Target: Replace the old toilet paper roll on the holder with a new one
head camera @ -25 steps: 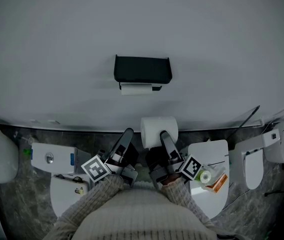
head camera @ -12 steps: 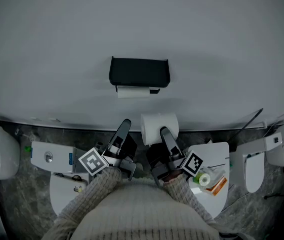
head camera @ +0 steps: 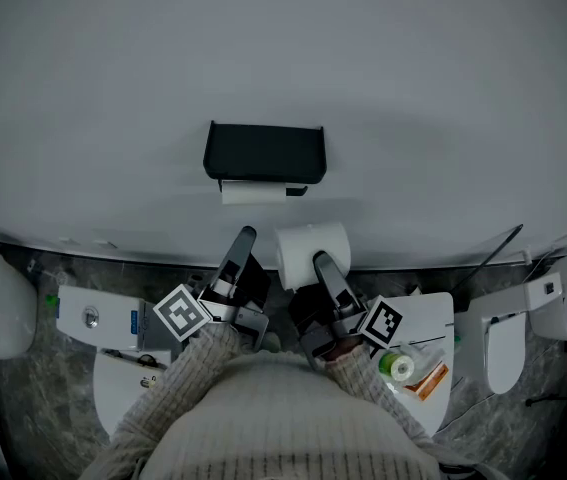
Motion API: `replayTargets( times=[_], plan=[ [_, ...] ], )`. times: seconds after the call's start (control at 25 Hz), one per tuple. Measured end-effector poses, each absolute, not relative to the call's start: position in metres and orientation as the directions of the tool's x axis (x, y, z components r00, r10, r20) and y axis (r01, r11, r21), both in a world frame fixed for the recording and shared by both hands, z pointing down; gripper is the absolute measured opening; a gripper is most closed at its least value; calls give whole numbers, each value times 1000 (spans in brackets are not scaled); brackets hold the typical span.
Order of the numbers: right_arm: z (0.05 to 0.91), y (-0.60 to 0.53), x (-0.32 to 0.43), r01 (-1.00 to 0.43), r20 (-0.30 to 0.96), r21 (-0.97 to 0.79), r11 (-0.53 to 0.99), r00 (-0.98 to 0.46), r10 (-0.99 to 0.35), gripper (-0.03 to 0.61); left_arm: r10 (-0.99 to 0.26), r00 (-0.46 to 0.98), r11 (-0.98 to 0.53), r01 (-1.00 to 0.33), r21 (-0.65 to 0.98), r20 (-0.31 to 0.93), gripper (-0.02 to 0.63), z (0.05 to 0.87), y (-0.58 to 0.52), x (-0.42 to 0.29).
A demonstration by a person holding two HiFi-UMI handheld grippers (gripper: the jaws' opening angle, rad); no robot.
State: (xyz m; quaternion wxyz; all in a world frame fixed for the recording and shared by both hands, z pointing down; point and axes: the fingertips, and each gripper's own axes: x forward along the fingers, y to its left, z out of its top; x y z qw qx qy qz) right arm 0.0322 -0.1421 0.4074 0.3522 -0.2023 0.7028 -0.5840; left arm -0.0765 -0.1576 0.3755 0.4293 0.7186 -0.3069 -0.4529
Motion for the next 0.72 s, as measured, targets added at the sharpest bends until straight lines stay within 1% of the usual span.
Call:
replayTargets(
  times=[0.24, 0.72],
  plan=[
    [415, -148, 28, 127, -245, -968, 218, -684, -688, 457, -850, 377, -418, -59, 907, -367, 16, 381, -165, -82],
    [415, -161, 35, 123, -244, -969, 216, -635, -733, 457, -855, 389, -402, -78, 912, -344, 163, 377, -192, -89]
  ],
)
